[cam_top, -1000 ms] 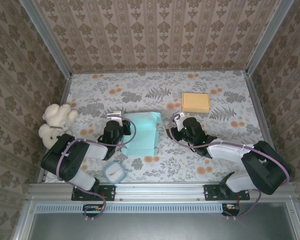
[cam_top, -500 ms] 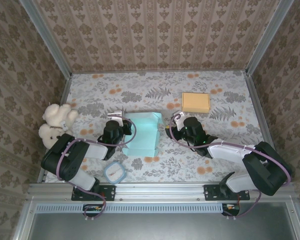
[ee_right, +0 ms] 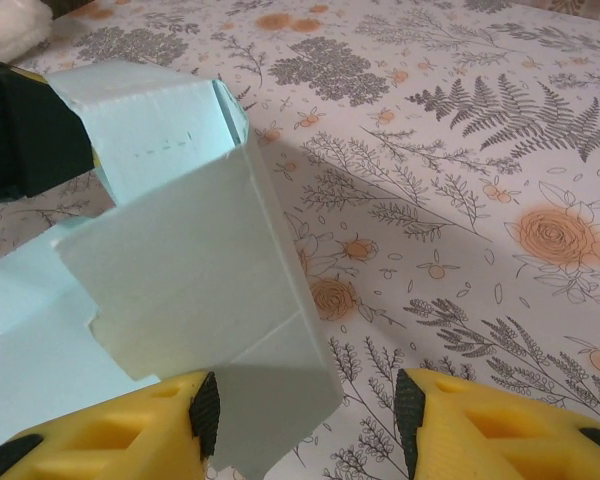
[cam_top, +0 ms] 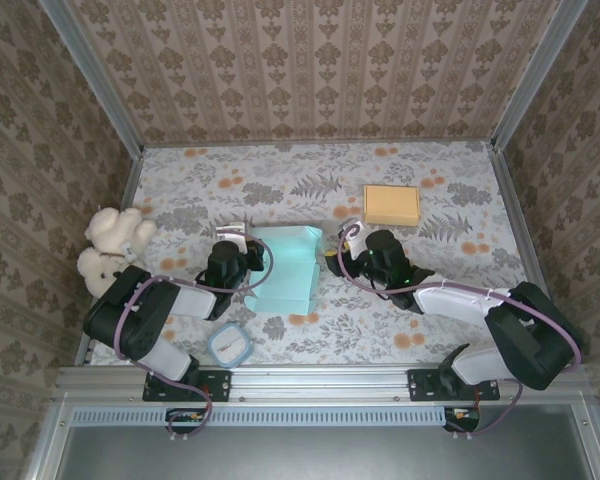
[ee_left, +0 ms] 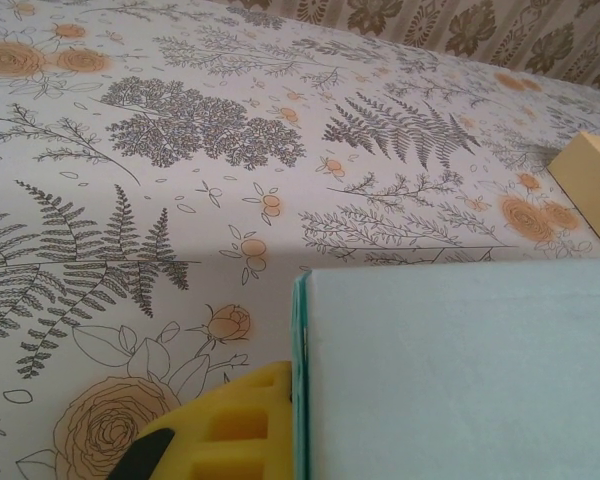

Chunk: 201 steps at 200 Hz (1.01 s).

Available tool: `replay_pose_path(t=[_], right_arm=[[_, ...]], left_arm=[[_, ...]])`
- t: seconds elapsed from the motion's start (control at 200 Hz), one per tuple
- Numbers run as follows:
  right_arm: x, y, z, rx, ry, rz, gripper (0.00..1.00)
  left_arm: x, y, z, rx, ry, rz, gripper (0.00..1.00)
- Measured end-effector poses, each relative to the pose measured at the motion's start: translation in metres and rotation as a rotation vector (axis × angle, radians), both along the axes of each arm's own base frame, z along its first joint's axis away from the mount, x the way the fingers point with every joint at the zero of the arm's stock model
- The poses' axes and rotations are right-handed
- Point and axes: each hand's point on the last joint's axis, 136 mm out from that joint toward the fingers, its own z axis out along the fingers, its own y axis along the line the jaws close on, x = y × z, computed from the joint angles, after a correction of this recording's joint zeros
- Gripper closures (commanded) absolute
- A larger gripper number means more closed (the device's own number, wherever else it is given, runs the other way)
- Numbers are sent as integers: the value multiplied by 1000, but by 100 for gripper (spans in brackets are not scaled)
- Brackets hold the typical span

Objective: Fold the paper box

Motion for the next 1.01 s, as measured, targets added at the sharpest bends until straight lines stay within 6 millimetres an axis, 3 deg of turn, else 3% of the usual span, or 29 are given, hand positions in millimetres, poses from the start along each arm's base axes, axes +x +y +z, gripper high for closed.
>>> replay_pose_path(t=[0.755,1.005], right_arm=[[9,22,-13,-3,41,53,48],[9,30,-18,-7,55,74,54]], left_arm=[[0,-2,0,-10,1,-7,100],[-1,-2,-4,-5,10,-8,100]])
